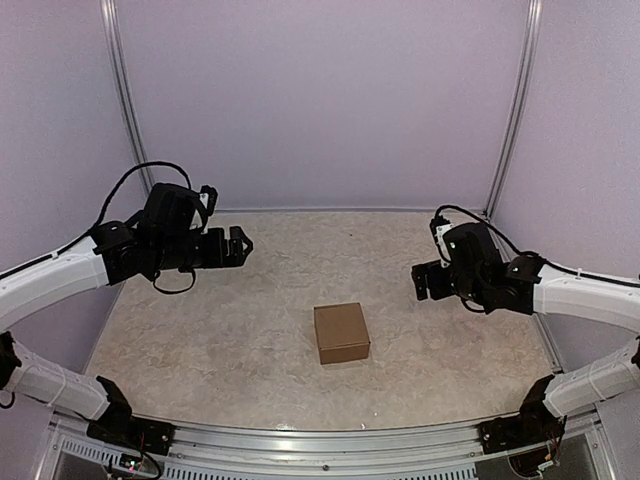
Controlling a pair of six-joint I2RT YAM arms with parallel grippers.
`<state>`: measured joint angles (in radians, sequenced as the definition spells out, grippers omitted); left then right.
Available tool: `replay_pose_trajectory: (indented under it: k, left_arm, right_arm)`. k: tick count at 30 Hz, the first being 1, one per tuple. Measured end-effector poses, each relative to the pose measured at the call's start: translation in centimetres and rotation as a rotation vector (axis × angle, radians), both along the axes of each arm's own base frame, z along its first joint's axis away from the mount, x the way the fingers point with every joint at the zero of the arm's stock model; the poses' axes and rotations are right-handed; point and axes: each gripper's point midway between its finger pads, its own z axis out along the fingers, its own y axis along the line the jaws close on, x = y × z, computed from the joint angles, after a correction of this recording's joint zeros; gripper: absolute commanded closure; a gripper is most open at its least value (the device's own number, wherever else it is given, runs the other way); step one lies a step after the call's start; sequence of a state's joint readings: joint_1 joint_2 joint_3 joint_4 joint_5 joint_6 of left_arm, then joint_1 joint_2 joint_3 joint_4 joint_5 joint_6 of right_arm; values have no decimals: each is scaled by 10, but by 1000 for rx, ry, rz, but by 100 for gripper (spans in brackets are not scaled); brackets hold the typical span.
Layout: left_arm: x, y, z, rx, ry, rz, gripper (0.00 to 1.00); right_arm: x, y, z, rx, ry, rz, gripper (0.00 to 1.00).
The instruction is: Fold the paper box
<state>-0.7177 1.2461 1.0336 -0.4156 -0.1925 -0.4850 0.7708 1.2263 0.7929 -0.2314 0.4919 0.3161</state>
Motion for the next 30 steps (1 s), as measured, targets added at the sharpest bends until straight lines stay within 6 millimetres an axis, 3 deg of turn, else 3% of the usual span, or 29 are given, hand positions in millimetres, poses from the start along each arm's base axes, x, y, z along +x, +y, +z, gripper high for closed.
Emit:
replay_pose_trajectory:
  k: [7,13,18,21,26,30]
  left_arm:
    - [16,77,15,38,-14,197,1]
    - [11,141,41,43,-68,356,1]
    - [-2,167,58,70,-116,400,1]
    - [-7,171,62,85,-139,397,1]
    - [-18,177,52,97,-150,389,1]
    - [-24,178,53,86,-166,382,1]
  right_arm:
    - [14,-70,10,109,54,-163,0]
    - [18,-128,25,240,60,-290,0]
    - [8,-120,35,284,79,-224,0]
    - [-2,-112,55,337,34,-161,0]
    - [-21,-115,91,385,-77,-135,0]
    - [-26,-119,95,388,-91,-144,0]
